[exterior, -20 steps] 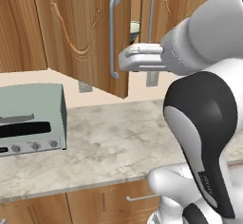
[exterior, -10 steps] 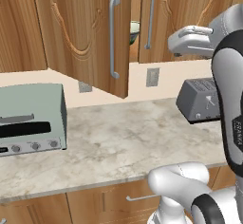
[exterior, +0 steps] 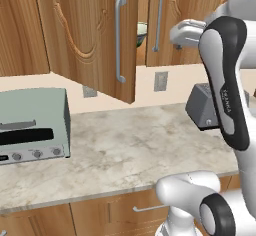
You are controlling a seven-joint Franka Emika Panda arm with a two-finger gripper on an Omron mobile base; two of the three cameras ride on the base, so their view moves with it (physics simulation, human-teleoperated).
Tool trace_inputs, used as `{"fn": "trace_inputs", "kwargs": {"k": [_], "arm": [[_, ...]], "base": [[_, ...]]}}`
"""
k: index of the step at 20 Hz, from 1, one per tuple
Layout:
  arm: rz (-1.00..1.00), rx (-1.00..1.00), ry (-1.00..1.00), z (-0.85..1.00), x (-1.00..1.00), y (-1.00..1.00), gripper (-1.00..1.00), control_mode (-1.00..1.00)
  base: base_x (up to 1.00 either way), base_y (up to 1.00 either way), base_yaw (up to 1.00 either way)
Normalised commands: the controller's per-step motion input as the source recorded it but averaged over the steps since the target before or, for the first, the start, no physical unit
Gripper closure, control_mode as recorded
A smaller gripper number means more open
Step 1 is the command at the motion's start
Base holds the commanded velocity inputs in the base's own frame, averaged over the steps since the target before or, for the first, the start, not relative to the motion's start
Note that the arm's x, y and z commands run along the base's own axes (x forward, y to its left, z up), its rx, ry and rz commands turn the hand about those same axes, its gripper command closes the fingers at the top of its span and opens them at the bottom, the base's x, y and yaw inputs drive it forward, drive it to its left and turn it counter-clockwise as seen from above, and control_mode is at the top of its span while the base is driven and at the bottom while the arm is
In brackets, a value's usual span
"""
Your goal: Move the bowls from the cabinet to the plates on the dining table.
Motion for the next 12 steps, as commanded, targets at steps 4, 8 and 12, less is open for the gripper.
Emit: {"fn": "trace_inputs", "kwargs": {"k": [4, 8, 12], "arm": [[-0.03, 0.09, 0.01, -0.08, 0.83, 0.17, -1.0, -1.0], [0.0, 0.2, 0.0, -0.02, 0.57, 0.33, -1.0, -1.0], [0.0, 0.25, 0.0, -0.15, 0.25, 0.42, -1.0, -1.0]], "base": [[0.0, 0.0, 0.0], [0.0, 0.0, 0.0], [0.0, 0.0, 0.0]]}}
